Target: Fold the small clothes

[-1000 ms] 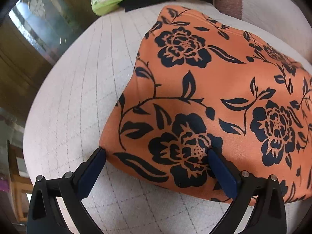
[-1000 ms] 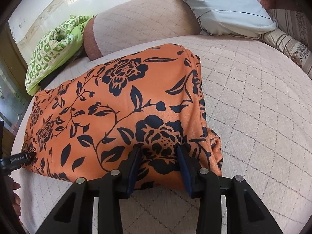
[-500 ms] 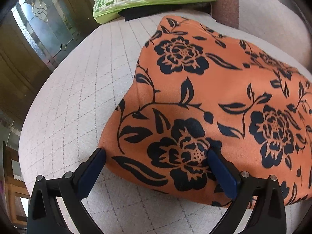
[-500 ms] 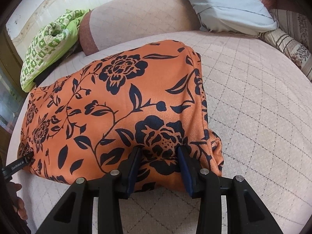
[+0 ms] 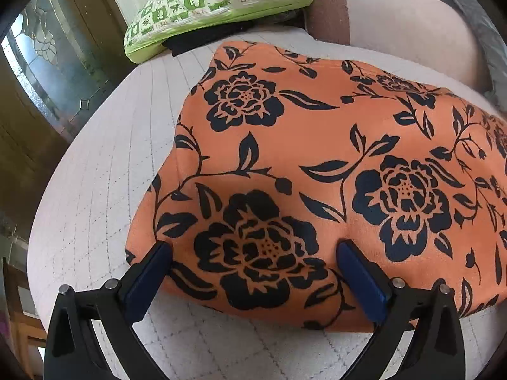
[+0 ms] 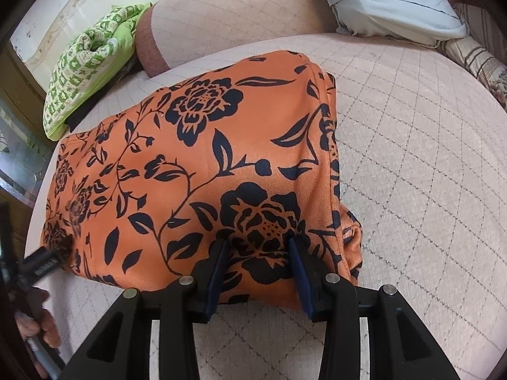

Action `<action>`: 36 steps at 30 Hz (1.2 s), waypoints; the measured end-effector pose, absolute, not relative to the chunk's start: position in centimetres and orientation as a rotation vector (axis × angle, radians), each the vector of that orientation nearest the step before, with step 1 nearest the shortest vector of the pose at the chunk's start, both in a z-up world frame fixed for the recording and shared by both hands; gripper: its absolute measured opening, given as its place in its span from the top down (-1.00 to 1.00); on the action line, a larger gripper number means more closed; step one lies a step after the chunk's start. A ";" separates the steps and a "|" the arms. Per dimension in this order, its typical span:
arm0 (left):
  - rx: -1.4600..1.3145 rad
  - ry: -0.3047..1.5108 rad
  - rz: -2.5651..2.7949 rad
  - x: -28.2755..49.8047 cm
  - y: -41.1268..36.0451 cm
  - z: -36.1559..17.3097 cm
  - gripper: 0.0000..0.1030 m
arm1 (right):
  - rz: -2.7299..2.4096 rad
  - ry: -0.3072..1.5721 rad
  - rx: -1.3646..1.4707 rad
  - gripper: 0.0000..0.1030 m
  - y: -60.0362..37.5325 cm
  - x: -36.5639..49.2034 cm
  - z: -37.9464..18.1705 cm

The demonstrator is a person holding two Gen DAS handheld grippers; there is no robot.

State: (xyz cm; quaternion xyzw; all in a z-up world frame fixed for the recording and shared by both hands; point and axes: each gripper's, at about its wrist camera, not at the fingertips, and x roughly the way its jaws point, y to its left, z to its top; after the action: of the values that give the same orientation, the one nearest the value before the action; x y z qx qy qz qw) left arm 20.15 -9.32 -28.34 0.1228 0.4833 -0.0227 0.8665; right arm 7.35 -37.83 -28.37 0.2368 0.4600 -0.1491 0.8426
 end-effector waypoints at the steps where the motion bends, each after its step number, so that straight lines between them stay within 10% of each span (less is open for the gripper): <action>1: 0.248 1.013 -0.050 20.2 -9.2 -28.4 -1.00 | -0.314 0.972 0.510 0.14 -37.9 7.3 -28.4; 20: -0.023 1.118 0.060 22.5 -5.2 -27.5 -1.00 | -0.299 0.921 0.529 0.11 -37.8 8.6 -25.1; 36: 0.190 0.969 0.017 22.5 -5.7 -27.2 -1.00 | -0.149 0.955 0.510 0.08 -36.6 25.9 -27.7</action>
State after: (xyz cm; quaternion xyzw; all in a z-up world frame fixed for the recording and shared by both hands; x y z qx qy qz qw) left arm 22.54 -5.74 -27.25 0.0912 0.4651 0.0080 0.8805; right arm 25.89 -36.62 -27.71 0.2427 0.4540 -0.0708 0.8544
